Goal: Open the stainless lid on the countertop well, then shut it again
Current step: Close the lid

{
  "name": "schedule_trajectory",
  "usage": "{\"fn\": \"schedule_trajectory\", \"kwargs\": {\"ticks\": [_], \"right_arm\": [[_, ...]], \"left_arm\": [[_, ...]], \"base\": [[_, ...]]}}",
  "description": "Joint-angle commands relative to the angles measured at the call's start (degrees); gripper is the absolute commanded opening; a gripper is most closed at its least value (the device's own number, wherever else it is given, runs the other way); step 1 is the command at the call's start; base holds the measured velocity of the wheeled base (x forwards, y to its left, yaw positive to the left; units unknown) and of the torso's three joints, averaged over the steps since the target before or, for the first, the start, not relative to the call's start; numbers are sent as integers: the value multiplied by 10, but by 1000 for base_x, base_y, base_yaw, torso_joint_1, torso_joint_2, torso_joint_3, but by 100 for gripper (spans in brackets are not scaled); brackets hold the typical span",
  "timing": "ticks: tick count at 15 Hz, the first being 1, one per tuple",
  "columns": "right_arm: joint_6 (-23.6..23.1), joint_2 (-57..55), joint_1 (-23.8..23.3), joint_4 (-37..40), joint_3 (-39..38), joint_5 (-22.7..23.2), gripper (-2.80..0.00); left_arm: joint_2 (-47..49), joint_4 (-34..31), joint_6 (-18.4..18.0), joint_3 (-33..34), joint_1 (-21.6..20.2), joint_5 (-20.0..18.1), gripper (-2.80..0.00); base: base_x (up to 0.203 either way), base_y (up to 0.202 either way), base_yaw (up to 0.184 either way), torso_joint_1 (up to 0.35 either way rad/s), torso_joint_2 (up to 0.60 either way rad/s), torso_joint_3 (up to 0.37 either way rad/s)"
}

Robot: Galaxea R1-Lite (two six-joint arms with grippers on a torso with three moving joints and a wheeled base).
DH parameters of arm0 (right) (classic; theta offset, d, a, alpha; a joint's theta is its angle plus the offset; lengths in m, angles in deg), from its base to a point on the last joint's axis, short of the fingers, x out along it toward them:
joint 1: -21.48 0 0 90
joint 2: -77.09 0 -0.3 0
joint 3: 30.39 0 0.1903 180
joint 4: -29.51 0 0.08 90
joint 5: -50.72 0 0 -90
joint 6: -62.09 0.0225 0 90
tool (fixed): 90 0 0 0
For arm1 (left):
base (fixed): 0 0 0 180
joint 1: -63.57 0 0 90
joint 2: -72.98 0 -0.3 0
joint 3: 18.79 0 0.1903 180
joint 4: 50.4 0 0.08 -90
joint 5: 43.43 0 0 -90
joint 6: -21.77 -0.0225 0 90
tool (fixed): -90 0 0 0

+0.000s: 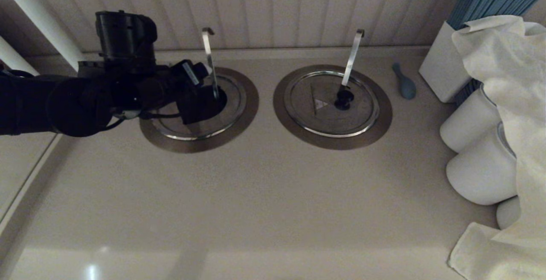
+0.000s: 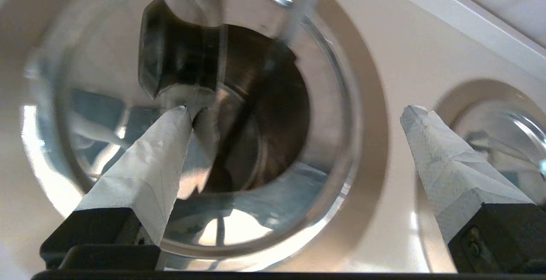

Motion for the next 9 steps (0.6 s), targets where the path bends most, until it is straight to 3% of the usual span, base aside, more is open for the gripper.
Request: {"fn": "schedule_trajectory", "kwargs": {"ticks": [1,9], "right_arm": [[0,0,0,0,0,0,-280],[0,0,0,1,0,0,-280]], "left_arm": [[1,1,1,-2,8,2,0],[-26,1,1,-2,39,22,0]], "base": [[0,0,0,0,0,0],[0,0,0,0,0,0]]}}
